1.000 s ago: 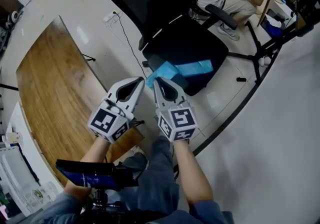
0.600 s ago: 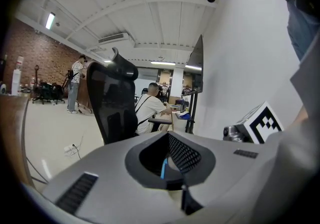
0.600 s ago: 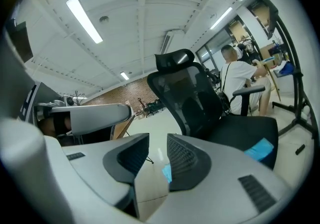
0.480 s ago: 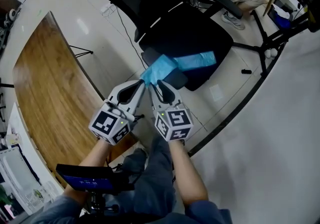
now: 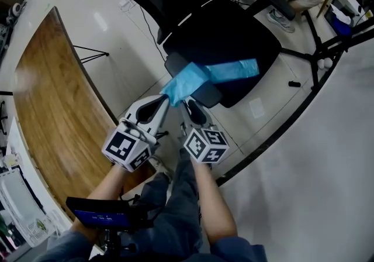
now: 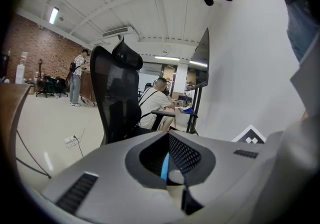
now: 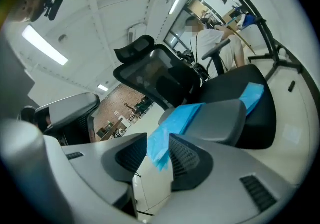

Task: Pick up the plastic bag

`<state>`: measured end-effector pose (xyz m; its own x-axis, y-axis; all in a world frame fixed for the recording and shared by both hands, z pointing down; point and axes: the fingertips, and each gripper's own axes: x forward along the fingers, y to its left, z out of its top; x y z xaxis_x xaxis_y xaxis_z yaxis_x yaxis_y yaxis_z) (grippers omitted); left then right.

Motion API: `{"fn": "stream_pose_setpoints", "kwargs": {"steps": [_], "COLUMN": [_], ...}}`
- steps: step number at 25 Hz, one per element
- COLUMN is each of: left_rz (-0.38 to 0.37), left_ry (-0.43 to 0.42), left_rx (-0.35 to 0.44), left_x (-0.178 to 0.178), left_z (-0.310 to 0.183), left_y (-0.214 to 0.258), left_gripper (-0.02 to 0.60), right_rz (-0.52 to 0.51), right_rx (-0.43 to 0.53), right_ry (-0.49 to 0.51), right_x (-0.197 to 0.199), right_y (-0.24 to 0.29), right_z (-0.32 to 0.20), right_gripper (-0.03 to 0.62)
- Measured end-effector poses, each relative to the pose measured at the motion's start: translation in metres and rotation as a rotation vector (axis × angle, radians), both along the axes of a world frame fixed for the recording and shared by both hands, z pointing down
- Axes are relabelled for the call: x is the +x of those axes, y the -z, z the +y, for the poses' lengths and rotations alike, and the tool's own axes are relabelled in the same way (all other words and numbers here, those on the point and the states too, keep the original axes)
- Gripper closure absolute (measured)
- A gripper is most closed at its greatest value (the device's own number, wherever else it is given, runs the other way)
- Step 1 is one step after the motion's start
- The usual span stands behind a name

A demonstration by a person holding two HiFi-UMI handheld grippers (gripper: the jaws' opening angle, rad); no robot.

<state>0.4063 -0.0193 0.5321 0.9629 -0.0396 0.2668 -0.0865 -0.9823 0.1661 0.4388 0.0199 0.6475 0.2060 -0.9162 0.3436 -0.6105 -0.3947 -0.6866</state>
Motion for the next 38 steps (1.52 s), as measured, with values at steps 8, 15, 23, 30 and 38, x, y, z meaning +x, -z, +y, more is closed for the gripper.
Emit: {"fn": "stream_pose_setpoints", "kwargs": {"steps": [8, 15, 23, 30, 38], "left_rz": [-0.014, -0.016, -0.014, -0.03, -0.028], "left_ry": [0.011, 0.034, 0.054, 0.045, 0.049], "left_rx": [-0.017, -0.025, -0.04, -0.059, -0.053], "left_x": [-0.003, -0.004, -0.007, -0.006, -0.004], "left_z": [-0.004, -0.014, -0.021, -0.018, -0.023], "left_y": [-0.012, -0.018, -0.021, -0.025, -0.026], "left_gripper": [0.575, 0.575, 0.575, 0.575, 0.575], "right_rz": [-0.117, -0.15, -0.204, -0.181, -0.163], "right_rx": [0.035, 0.054, 0.111, 0.163, 0.175], "right_ry": [-0.025, -0.012, 0.045, 0.096, 0.11], "right_x": [-0.002, 0.0, -0.005, -0.013, -0.01], "right_y": [-0.033, -0.046, -0.05, -0.038, -0.026], "right_z": [-0.01, -0.023, -0.039, -0.042, -0.048], "right_gripper": [0.413, 0.385, 0.383, 0.589, 0.59]}}
